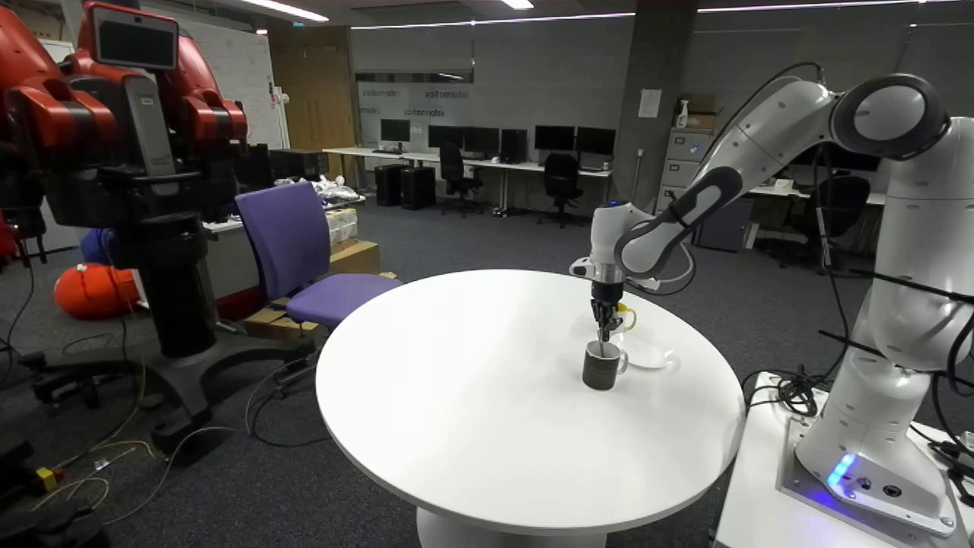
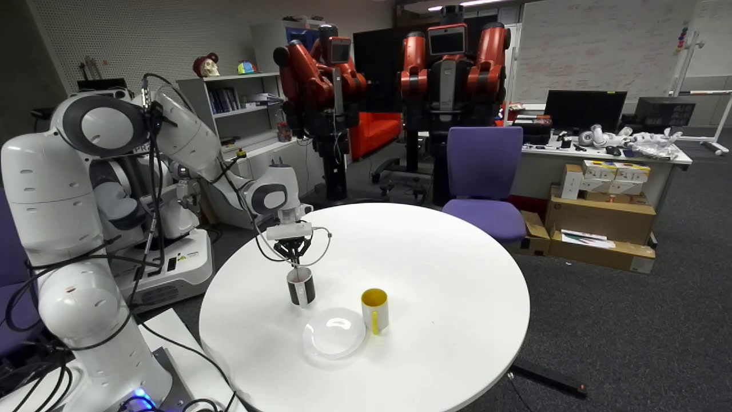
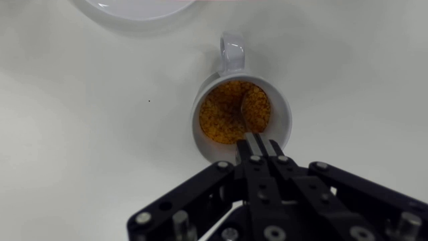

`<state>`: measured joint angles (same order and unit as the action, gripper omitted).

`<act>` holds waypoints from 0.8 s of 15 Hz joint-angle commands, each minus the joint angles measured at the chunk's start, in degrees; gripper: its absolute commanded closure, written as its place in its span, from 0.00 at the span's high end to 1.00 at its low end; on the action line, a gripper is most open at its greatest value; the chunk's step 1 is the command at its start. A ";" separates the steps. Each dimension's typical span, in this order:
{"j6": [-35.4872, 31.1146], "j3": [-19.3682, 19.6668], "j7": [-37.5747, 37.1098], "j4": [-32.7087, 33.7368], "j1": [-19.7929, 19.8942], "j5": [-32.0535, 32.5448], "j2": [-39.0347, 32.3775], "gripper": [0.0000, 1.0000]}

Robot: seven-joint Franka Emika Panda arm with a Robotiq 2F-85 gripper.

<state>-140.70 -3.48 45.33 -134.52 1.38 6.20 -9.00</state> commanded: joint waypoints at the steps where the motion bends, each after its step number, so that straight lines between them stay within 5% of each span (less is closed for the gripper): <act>1: 1.09 0.29 0.39 -0.39 0.17 0.09 1.60 0.00; 12: 2.65 1.80 -0.36 -1.62 0.49 0.44 2.13 0.00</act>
<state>-139.65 -1.64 45.18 -134.57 1.61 6.38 -9.00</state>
